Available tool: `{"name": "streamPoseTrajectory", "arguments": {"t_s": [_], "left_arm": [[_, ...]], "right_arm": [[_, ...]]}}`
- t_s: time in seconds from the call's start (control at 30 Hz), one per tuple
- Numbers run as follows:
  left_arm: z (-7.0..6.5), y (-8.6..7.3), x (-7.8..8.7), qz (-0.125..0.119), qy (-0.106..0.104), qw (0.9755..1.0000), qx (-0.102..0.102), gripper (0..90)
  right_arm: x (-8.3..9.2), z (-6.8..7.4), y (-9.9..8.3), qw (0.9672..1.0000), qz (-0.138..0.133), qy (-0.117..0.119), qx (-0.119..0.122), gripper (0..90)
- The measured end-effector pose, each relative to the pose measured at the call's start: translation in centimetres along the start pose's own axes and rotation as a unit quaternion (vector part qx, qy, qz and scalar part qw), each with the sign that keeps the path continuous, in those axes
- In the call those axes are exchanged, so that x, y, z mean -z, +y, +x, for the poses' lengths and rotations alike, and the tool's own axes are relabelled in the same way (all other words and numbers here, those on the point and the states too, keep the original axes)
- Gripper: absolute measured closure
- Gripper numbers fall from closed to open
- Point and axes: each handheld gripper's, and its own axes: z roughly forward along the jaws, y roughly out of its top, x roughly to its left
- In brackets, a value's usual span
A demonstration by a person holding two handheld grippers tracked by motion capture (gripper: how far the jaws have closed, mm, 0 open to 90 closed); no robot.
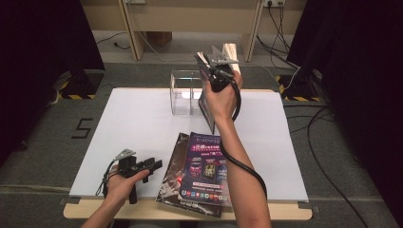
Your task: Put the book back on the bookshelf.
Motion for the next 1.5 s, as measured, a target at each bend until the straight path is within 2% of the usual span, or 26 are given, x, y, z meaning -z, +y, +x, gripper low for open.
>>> {"name": "streamPoseTrajectory", "arguments": {"t_s": [0.23,0.6,0.93,1.2,1.5], "left_arm": [[0.0,0.0,0.0,0.002,0.001,1.0,-0.002,53.2],[0.2,0.1,0.1,-0.001,0.003,1.0,-0.001,53.6],[0.3,0.1,0.1,-0.001,0.003,1.0,-0.001,53.8],[0.3,0.1,0.2,-0.002,0.004,1.0,-0.001,53.9],[0.4,0.2,0.2,-0.003,0.005,1.0,0.0,54.0]], "right_arm": [[0.2,0.1,-0.3,0.9997,-0.021,0.009,-0.006,84.3],[-0.4,0.5,0.1,0.998,-0.059,-0.001,-0.023,84.4],[-1.3,0.5,0.3,0.9971,-0.069,-0.005,-0.033,84.4],[-2.2,0.3,0.4,0.9969,-0.066,-0.01,-0.042,84.4],[-3.0,0.2,0.3,0.9966,-0.07,-0.018,-0.041,84.2]]}}
